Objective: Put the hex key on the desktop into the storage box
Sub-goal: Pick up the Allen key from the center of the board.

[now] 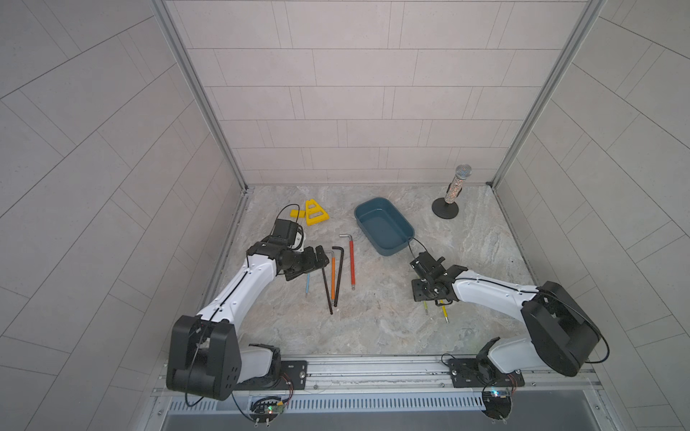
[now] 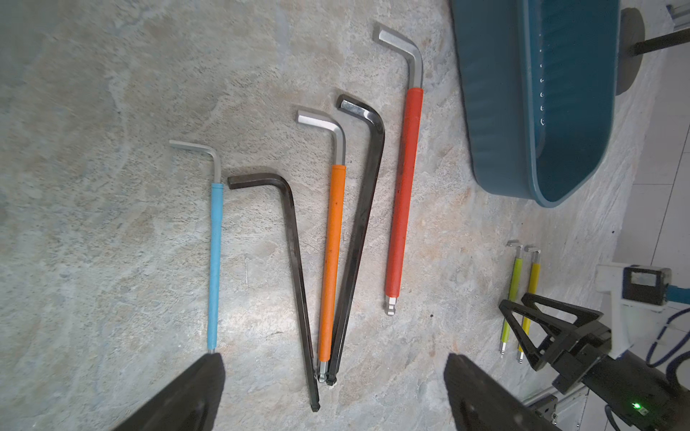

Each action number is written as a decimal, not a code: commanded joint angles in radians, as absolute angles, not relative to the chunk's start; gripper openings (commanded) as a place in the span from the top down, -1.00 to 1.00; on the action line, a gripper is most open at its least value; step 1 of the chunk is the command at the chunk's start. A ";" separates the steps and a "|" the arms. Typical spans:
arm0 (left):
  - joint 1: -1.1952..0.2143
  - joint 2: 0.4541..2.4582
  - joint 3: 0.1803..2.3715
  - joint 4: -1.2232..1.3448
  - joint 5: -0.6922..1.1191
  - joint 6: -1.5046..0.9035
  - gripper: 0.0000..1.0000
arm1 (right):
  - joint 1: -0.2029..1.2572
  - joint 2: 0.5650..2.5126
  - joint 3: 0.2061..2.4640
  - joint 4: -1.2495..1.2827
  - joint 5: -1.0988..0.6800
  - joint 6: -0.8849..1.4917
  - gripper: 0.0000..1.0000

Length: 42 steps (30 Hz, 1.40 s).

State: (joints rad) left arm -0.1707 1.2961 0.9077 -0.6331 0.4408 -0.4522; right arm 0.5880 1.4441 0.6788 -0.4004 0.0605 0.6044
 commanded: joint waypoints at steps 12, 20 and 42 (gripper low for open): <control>-0.174 1.255 0.889 -0.624 0.414 -0.446 -1.00 | 0.624 1.532 0.660 -0.388 0.127 0.622 0.41; -0.174 1.264 0.892 -0.619 0.429 -0.445 -1.00 | 0.626 1.502 0.659 -0.413 0.161 0.645 0.78; -0.174 1.233 0.859 -0.455 0.594 -0.595 -1.00 | 0.627 1.254 0.832 -0.612 0.184 0.619 1.00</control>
State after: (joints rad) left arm -0.1707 1.2724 0.8772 -0.5533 0.5121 -0.5098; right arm 0.6262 1.3060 0.7712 -0.5327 0.1455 0.6304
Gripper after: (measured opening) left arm 0.999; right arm 0.100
